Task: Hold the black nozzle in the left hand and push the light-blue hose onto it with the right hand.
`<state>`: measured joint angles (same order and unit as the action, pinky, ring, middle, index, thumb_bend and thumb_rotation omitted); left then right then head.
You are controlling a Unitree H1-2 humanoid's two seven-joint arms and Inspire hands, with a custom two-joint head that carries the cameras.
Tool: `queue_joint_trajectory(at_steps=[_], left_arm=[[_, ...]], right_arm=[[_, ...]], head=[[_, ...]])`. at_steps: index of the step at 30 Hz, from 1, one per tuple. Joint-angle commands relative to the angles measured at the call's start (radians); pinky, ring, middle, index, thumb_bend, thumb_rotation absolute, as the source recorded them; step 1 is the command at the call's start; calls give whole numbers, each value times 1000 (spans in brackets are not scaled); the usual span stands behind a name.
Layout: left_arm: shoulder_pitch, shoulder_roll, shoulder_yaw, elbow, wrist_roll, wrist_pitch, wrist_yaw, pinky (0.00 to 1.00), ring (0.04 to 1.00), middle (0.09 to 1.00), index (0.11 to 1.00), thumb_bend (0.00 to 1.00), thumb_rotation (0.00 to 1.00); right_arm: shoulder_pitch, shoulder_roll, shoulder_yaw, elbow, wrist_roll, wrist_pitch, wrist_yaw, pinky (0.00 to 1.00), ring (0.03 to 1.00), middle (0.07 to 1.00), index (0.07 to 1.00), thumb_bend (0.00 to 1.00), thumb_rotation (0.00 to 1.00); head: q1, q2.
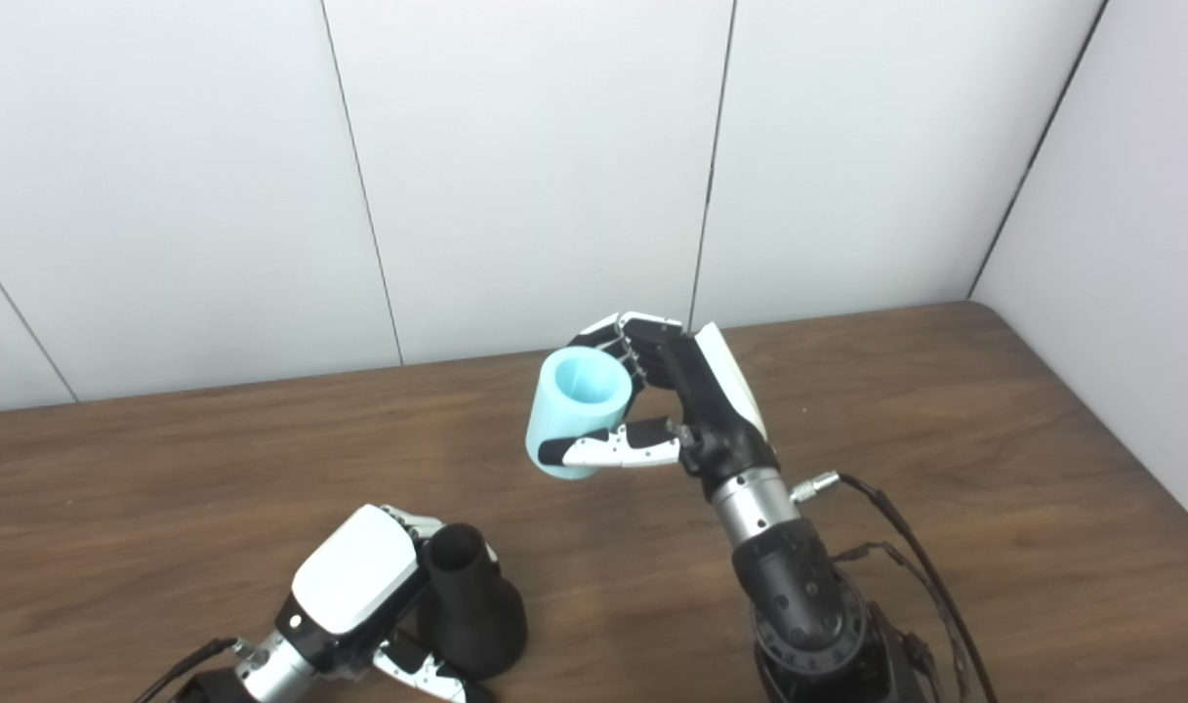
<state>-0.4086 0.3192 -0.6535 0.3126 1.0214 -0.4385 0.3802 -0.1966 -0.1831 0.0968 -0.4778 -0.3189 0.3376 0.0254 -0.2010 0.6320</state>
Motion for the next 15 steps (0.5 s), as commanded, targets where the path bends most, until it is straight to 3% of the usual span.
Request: queue_joint_trajectory(at_steps=[1, 7, 10, 15], left_arm=[[82, -46, -42, 95, 30, 13, 20, 178, 372, 461, 505, 499, 0], [78, -52, -36, 111, 31, 19, 20, 199, 348, 430, 531, 494, 0], [80, -55, -35, 110, 39, 27, 24, 177, 401, 486, 488, 503, 0], [86, -55, -33, 98, 35, 32, 12, 189, 384, 471, 499, 501, 0]], right_arm=[[-13, 3, 4, -27, -11, -68, -2, 268, 371, 488, 529, 512, 0], [3, 12, 24, -35, -27, -96, 9, 274, 372, 487, 536, 512, 0], [10, 15, 29, -42, -18, -104, 21, 285, 383, 484, 536, 512, 0], [23, 25, 42, -57, -20, -97, 42, 285, 381, 487, 536, 512, 0]], head=[[4, 1], [11, 3], [13, 3], [17, 7]])
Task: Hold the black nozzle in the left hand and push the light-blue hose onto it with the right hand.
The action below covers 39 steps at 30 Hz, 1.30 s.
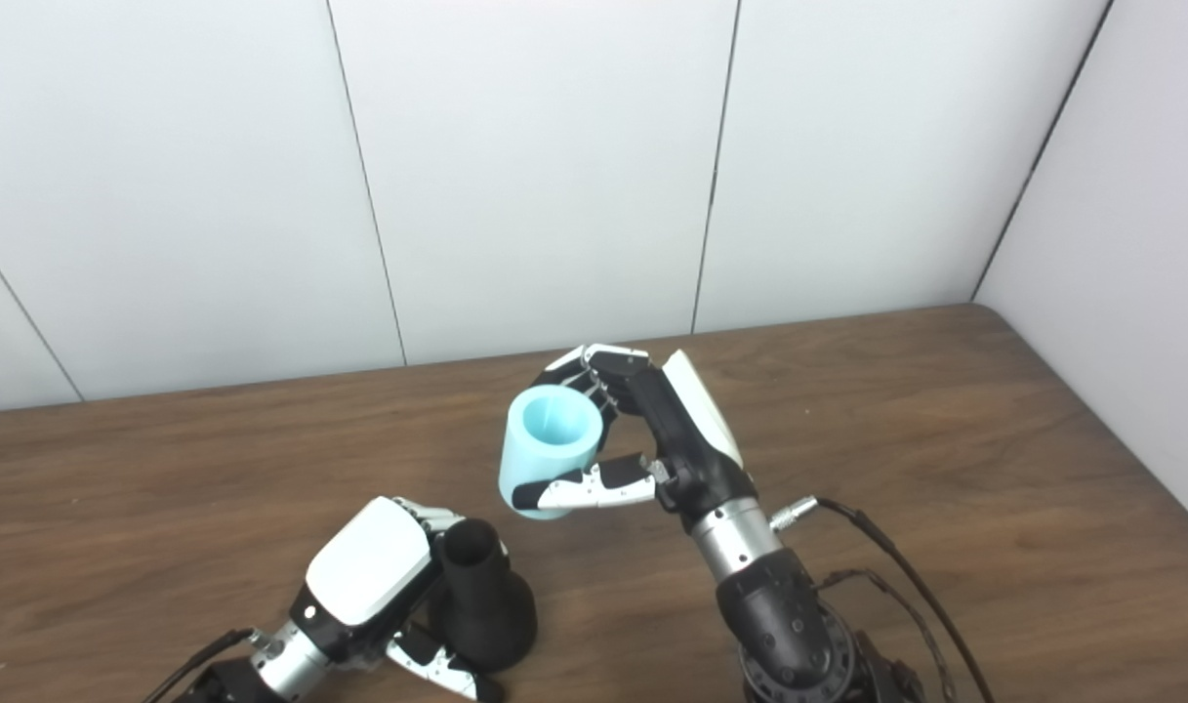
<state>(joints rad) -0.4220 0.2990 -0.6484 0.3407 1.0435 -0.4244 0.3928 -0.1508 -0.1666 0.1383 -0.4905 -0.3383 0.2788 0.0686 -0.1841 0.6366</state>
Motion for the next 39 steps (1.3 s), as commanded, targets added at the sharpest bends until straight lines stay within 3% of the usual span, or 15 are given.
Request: queue_joint_trajectory(at_steps=[1, 7, 19, 26, 30, 33, 39], left_arm=[[100, -35, -38, 68, 12, 18, -3, 190, 376, 462, 505, 500, 0], [102, -31, -37, 62, 12, 18, -16, 219, 343, 436, 538, 493, 0], [102, -28, -34, 68, 8, 15, -20, 206, 345, 432, 533, 494, 0], [101, -30, -36, 77, 11, 7, -5, 192, 345, 428, 529, 494, 0], [101, -32, -37, 80, 7, 4, -6, 190, 404, 492, 483, 504, 0], [104, -31, -36, 67, 3, 14, -28, 217, 352, 441, 530, 495, 0], [109, -32, -34, 55, -2, 17, -43, 217, 348, 433, 534, 494, 0]], right_arm=[[-21, 11, 1, -46, -1, -39, 1, 284, 381, 487, 536, 512, 0], [-7, 28, 15, -46, -2, -54, 14, 277, 375, 491, 533, 512, 0], [3, 34, 18, -81, 8, -22, 58, 292, 386, 486, 534, 512, 0], [14, 46, 22, -84, 15, -32, 61, 229, 356, 492, 537, 509, 0], [15, 53, 25, -89, 13, -30, 67, 220, 355, 495, 535, 508, 0], [17, 52, 18, -81, 11, -37, 66, 206, 352, 495, 534, 508, 0], [24, 42, 18, -47, 6, -62, 67, 260, 367, 488, 543, 509, 0]], head=[[0, 2], [-2, 4], [-2, 6], [2, 5], [4, 4], [9, 3], [14, 0]])
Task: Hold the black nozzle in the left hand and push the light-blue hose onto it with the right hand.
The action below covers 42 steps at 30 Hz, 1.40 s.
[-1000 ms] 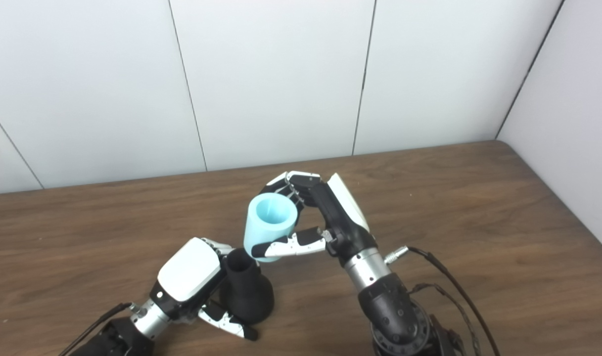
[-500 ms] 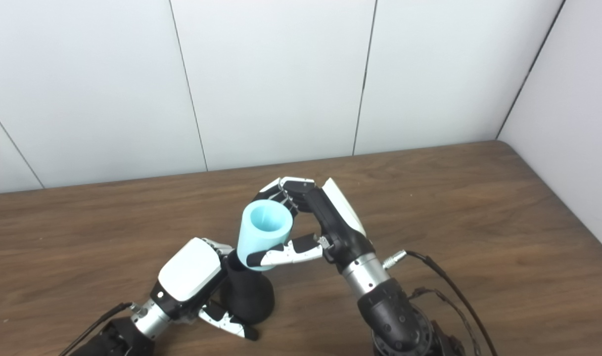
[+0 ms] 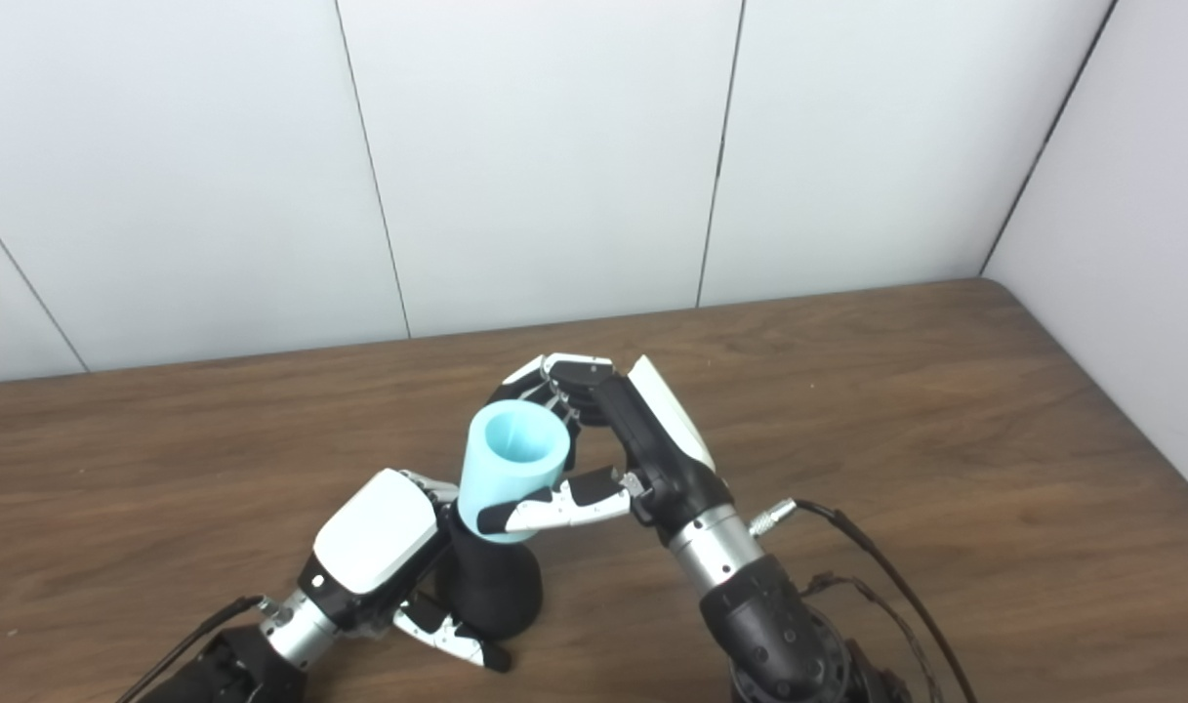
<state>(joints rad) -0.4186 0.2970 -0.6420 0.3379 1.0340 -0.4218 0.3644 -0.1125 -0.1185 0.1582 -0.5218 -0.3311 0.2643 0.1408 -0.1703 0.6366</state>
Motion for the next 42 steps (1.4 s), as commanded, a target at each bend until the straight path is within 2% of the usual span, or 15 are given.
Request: queue_joint_trajectory(at_steps=[1, 7, 11, 16, 22, 26, 36, 42], left_arm=[[106, -30, -40, 54, 6, 16, -20, 215, 350, 432, 533, 494, 0], [112, -32, -38, 41, 8, 23, -31, 203, 347, 430, 530, 494, 0], [113, -32, -39, 37, 7, 25, -40, 209, 347, 431, 531, 494, 0], [117, -30, -39, 26, 1, 31, -58, 223, 348, 434, 535, 494, 0], [118, -29, -40, 29, 3, 28, -46, 212, 345, 430, 531, 494, 0], [120, -28, -41, 21, 2, 36, -67, 217, 347, 431, 533, 494, 0], [118, -28, -45, 25, 3, 37, -56, 212, 346, 430, 531, 494, 0], [116, -28, -44, 36, 2, 33, -50, 219, 344, 433, 534, 494, 0]], right_arm=[[-14, -8, 0, -15, -7, -46, -4, 265, 368, 483, 545, 509, 0], [-20, -20, 17, 0, -30, -70, 1, 267, 367, 475, 550, 509, 0], [-29, -36, 30, 32, -24, -131, 9, 274, 371, 488, 543, 509, 0], [-37, -45, 42, 90, -35, -238, -11, 302, 392, 492, 531, 513, 0], [-43, -43, 42, 135, -46, -320, -26, 291, 385, 488, 535, 512, 0], [-41, -34, 38, 146, -42, -338, -30, 291, 387, 488, 534, 512, 0], [-50, -30, 42, 143, -62, -352, -28, 291, 385, 490, 538, 511, 0], [-60, -31, 39, 130, -68, -338, -21, 286, 384, 489, 538, 511, 0]], head=[[0, 0], [3, 2], [6, 3], [4, 6], [5, 4], [6, 2], [5, -1], [1, -2]])
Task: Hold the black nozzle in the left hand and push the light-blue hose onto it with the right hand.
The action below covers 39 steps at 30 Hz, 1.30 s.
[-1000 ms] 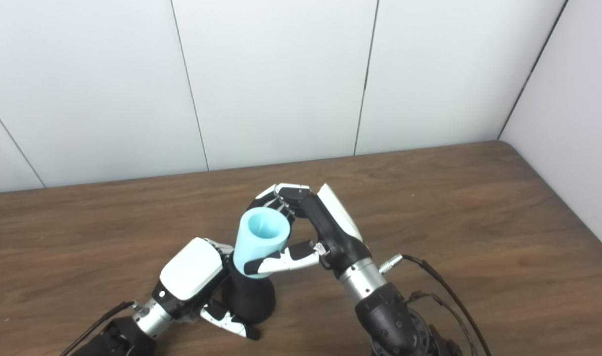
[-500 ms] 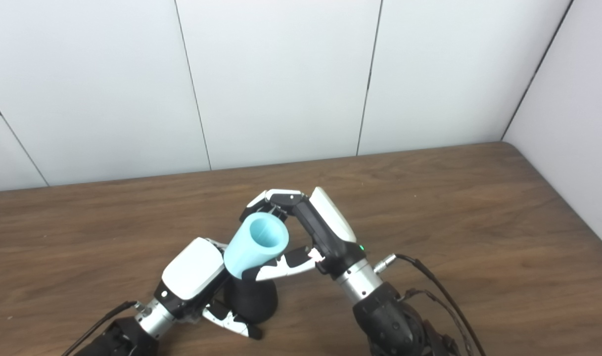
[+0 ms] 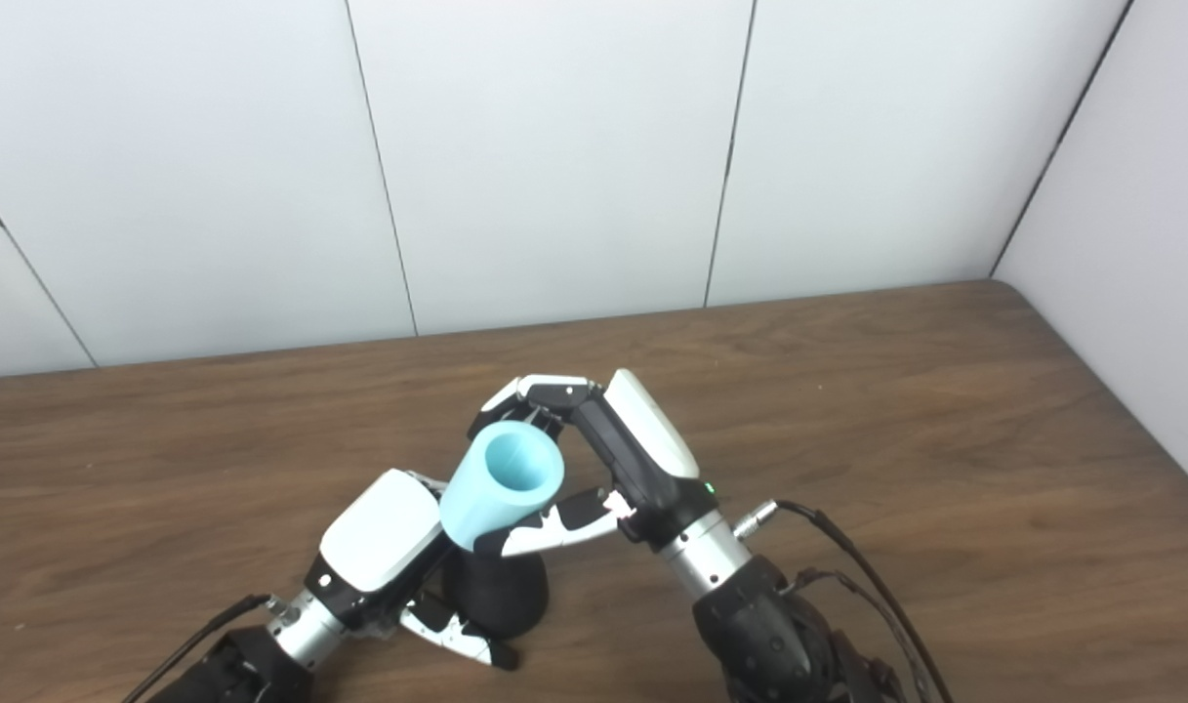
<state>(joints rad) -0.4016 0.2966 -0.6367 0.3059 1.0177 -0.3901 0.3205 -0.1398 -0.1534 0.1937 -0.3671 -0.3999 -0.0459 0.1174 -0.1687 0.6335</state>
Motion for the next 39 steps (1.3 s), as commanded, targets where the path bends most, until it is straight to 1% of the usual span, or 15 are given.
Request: queue_joint_trajectory(at_steps=[1, 4, 5, 7, 10, 11, 14, 18, 23, 24, 26, 29, 33, 37, 39], left_arm=[[99, -28, -49, 68, 22, 3, -4, 214, 344, 432, 533, 494, 0], [99, -27, -48, 69, 18, 1, -2, 196, 345, 428, 528, 494, 0], [100, -26, -48, 69, 17, 0, -3, 196, 375, 461, 505, 499, 0], [99, -25, -49, 69, 18, 0, -6, 211, 350, 438, 528, 495, 0], [99, -23, -51, 65, 20, 1, -12, 227, 345, 436, 535, 494, 0], [99, -23, -52, 65, 21, 2, -13, 214, 344, 433, 532, 494, 0], [97, -26, -53, 69, 22, 1, -12, 204, 344, 429, 530, 494, 0], [95, -28, -56, 74, 29, 5, -8, 228, 346, 437, 537, 494, 0], [93, -34, -56, 81, 25, 1, 5, 194, 344, 428, 527, 494, 0], [93, -35, -56, 82, 25, 2, 6, 192, 373, 460, 505, 499, 0], [92, -37, -55, 83, 20, 3, -2, 203, 351, 436, 524, 495, 0], [92, -38, -56, 79, 21, 4, -3, 207, 348, 430, 529, 495, 0], [90, -40, -57, 81, 25, 3, 6, 203, 346, 429, 529, 494, 0], [89, -41, -55, 80, 22, 7, 0, 214, 347, 430, 532, 494, 0], [89, -42, -55, 82, 21, 8, -1, 220, 347, 432, 534, 494, 0]], right_arm=[[-32, 2, 2, -27, 2, -26, 4, 285, 384, 489, 539, 511, 0], [-30, -1, -4, -38, 4, -10, 12, 285, 385, 490, 538, 511, 0], [-30, -2, -5, -42, 4, -5, 14, 284, 385, 490, 538, 511, 0], [-28, -7, -8, -53, 3, 9, 22, 283, 384, 489, 539, 511, 0], [-28, -14, -16, -77, 1, 37, 39, 283, 383, 487, 542, 511, 0], [-30, -18, -18, -85, -1, 44, 44, 280, 380, 484, 544, 510, 0], [-34, -26, -23, -96, -5, 48, 52, 277, 379, 482, 546, 510, 0], [-40, -34, -29, -108, -8, 53, 61, 273, 377, 482, 547, 510, 0], [-55, -47, -29, -146, -25, 97, 96, 267, 371, 482, 549, 509, 0], [-59, -53, -28, -157, -38, 113, 108, 257, 364, 481, 550, 508, 0], [-68, -64, -25, -177, -63, 142, 132, 223, 348, 477, 551, 506, 0], [-77, -71, -25, -196, -83, 166, 156, 180, 329, 464, 551, 503, 0], [-78, -77, -18, -192, -114, 150, 157, 205, 337, 469, 553, 504, 0], [-71, -81, 2, -167, -198, 75, 121, 235, 352, 484, 551, 507, 0], [-68, -82, 13, -160, -240, 54, 115, 241, 356, 488, 551, 507, 0]], head=[[0, 1], [-2, 2], [-3, 2], [-5, 3], [-6, 2], [-5, 1], [-5, -1], [-6, -1], [-7, -2], [-7, -4], [-6, -4], [-4, -4], [-3, -4], [-2, -6], [-2, -9]])
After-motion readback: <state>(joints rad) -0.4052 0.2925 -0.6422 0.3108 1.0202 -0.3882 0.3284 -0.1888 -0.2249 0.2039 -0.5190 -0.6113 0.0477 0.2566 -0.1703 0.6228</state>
